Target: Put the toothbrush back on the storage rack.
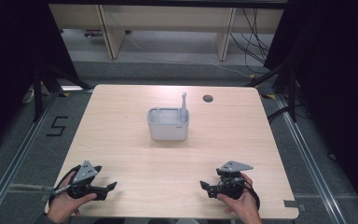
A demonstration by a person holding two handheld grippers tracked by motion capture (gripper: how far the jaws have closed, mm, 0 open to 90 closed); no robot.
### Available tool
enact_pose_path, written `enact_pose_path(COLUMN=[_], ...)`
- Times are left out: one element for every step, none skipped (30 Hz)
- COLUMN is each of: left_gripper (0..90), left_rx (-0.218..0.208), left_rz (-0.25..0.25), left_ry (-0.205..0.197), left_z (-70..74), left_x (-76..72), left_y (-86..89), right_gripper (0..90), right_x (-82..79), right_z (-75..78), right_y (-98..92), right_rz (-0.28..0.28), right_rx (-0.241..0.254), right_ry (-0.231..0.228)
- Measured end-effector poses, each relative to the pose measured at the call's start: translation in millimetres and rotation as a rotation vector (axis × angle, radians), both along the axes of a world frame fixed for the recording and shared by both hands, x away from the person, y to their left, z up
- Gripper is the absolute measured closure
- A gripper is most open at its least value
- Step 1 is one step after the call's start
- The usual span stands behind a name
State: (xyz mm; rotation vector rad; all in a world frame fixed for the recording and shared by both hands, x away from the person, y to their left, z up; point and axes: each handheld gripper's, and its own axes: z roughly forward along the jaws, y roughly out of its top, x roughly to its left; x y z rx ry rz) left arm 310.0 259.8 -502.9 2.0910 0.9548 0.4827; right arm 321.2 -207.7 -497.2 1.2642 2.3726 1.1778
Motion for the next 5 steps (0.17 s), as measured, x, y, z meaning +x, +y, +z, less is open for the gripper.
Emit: enact_pose_path(left_gripper=[15.0,15.1,15.0,15.0,15.0], left_rx=[-0.001,-0.001,-0.001,0.000,-0.015], left_rz=[0.000,0.000,-0.001,-0.004,0.000], left_ry=[-0.001,-0.001,-0.001,0.001,-0.005], left_z=[-0.1,-0.1,-0.1,-0.2,-1.2], left_x=[-0.1,-0.1,-0.2,-0.1,0.0], left_y=[-0.1,-0.1,-0.1,0.2,-0.4], right_gripper=[16.5,16.5,16.6,16.6,16.6], right_x=[0.0,0.0,1.2,1.2,1.3], right_z=[0.1,0.1,0.0,0.0,0.2], right_y=[-0.2,-0.2,-1.4,-1.4,-1.4], right_rz=[-0.002,-0.002,0.003,0.003,0.002], right_rx=[-0.004,-0.004,-0.010,-0.010,-0.008], right_ry=[0.001,0.001,-0.007,-0.007,-0.007])
